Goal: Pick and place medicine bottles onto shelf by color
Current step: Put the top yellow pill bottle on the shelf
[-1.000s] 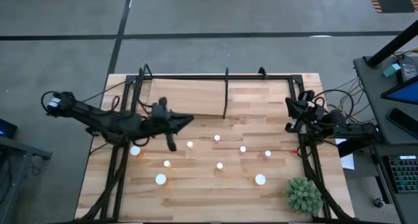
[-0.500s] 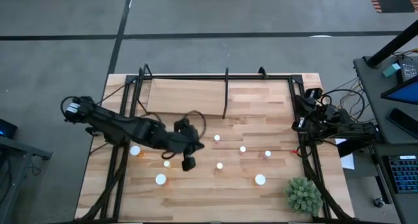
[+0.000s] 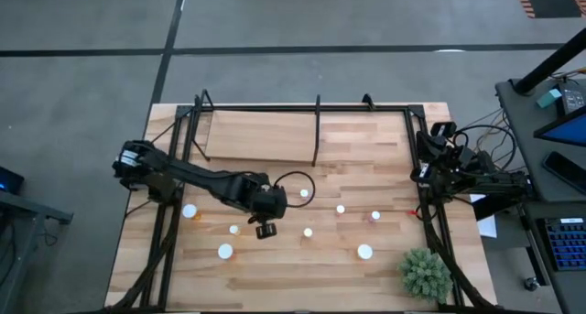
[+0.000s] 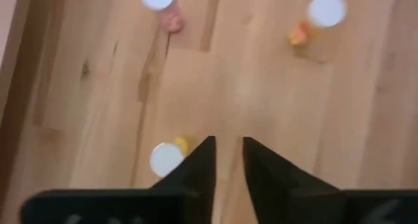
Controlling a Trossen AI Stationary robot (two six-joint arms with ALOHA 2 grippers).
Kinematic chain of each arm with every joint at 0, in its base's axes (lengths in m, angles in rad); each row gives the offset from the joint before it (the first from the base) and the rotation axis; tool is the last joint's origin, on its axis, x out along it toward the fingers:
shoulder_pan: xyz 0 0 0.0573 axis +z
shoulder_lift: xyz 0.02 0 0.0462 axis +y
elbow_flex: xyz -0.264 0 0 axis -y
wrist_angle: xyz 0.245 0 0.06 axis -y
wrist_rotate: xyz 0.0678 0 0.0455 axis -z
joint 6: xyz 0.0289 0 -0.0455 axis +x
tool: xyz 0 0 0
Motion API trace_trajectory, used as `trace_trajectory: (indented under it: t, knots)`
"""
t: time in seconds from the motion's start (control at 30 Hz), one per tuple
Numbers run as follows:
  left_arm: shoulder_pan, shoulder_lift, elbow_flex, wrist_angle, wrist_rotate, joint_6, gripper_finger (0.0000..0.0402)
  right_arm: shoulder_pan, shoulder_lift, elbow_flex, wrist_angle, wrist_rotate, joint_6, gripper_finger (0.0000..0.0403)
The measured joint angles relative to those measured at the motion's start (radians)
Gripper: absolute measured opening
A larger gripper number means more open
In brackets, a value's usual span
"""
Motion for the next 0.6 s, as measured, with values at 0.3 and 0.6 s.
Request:
trace_trajectory:
  t: [0.3,0.6]
  knots:
    - [0.051,0.004,-0.06,-0.001,0.018,0.084,0.0209,0.0,0.0,0.0,-0.02,0.001,-0.011,0.0009]
    - [0.08,0.003,-0.146,0.063,0.006,0.086,0.0225,0.0,0.0,0.0,-0.024,0.001,-0.013,0.0009]
